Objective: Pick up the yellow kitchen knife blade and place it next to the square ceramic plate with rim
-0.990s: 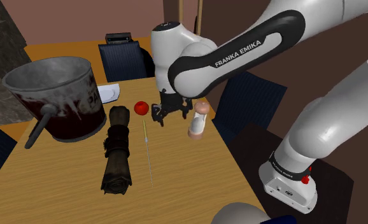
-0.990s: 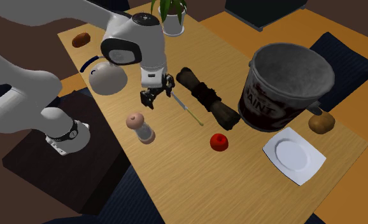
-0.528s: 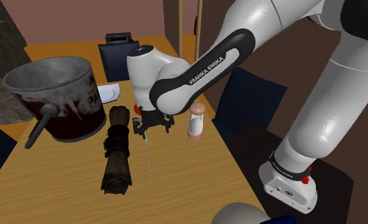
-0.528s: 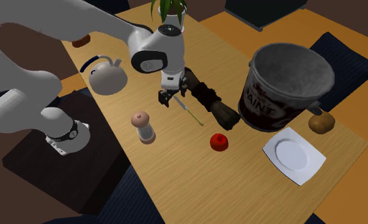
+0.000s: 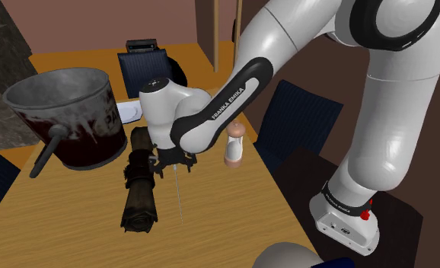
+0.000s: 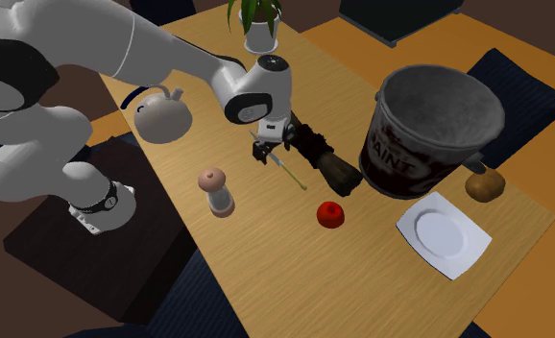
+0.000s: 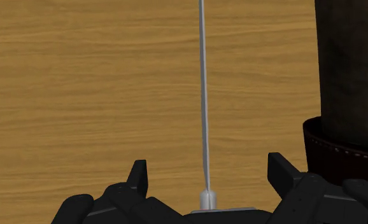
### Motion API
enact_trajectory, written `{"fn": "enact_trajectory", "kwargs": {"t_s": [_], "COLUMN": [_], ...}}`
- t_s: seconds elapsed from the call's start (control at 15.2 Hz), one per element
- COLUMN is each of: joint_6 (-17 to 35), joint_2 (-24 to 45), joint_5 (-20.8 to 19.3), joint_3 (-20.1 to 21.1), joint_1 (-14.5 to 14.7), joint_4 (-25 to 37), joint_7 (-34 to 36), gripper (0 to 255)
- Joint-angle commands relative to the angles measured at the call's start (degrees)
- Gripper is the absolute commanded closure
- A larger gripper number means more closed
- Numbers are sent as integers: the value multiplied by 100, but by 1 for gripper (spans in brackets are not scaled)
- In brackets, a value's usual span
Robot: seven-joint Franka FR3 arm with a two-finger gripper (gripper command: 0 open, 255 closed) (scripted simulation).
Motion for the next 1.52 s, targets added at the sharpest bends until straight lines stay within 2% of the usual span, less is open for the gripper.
{"fn": "enact_trajectory", "kwargs": {"t_s": [0.0,0.13,0.66,0.73,0.99,1.32,1.45], "joint_6": [115,263,265,271,214,265,150], "joint_2": [132,291,288,307,195,287,165], "joint_5": [-123,-273,-263,-278,-184,-262,-147], "joint_3": [-60,-140,-156,-169,-119,-157,-95], "joint_1": [49,108,125,124,79,126,77], "joint_4": [-7,-27,-28,-18,-51,-29,-12], "joint_7": [88,188,181,179,117,180,102], "gripper": [0,0,0,255,255,255,255]}}
